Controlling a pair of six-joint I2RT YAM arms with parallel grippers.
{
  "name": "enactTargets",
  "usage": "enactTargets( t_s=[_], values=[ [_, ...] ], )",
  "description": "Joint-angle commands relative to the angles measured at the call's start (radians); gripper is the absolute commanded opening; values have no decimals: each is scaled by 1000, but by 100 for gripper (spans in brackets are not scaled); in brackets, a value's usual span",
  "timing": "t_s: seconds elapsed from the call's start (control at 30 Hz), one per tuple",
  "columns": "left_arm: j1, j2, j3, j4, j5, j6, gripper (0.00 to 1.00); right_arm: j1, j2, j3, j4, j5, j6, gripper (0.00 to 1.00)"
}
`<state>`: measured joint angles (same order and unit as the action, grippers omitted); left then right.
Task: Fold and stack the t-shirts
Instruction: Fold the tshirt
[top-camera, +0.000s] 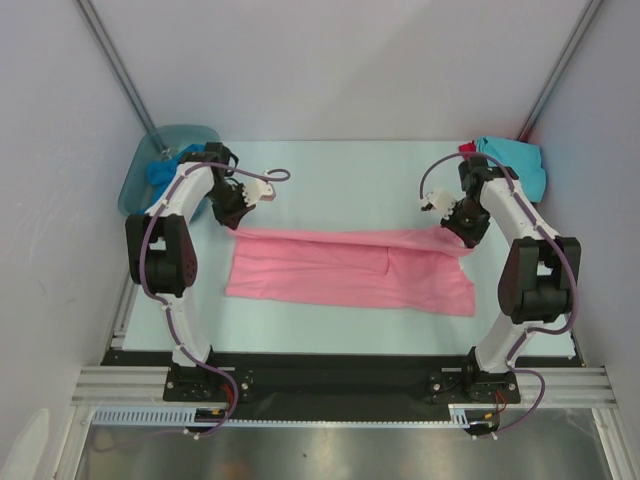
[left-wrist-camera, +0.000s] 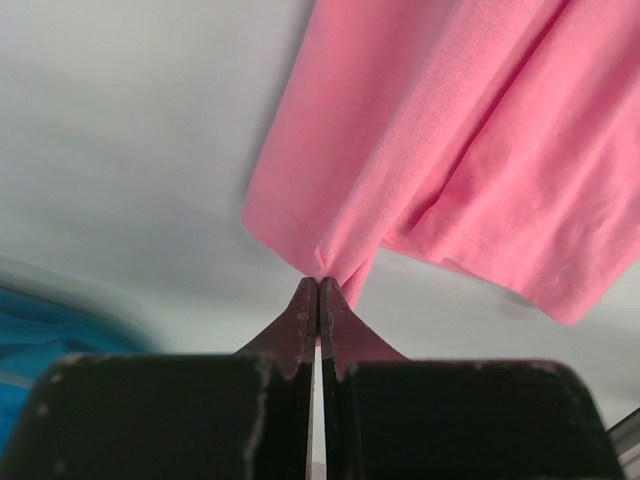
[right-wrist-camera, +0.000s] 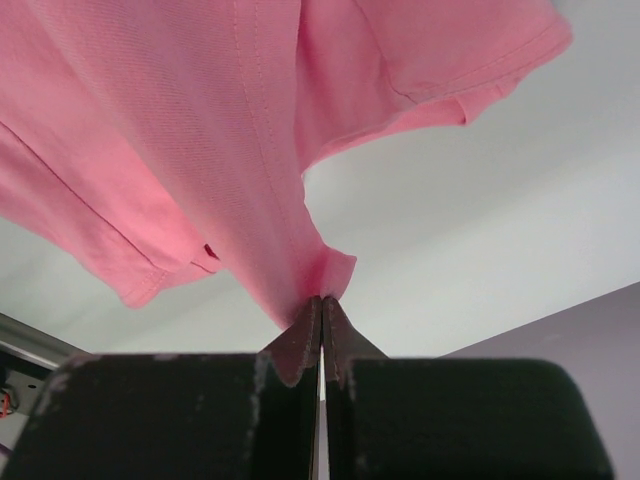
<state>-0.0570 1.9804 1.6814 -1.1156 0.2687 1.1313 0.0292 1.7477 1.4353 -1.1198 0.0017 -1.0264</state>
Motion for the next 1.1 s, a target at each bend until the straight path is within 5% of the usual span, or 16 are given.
enactTargets(
  t_s=[0.0, 1.07],
  values=[
    [-3, -18, -6, -27, 20, 39, 0, -14, -50, -1, 6, 44, -23, 0],
    [-33, 11, -35, -52, 3, 64, 0, 1, -83, -110, 41, 66, -34, 0]
  ],
)
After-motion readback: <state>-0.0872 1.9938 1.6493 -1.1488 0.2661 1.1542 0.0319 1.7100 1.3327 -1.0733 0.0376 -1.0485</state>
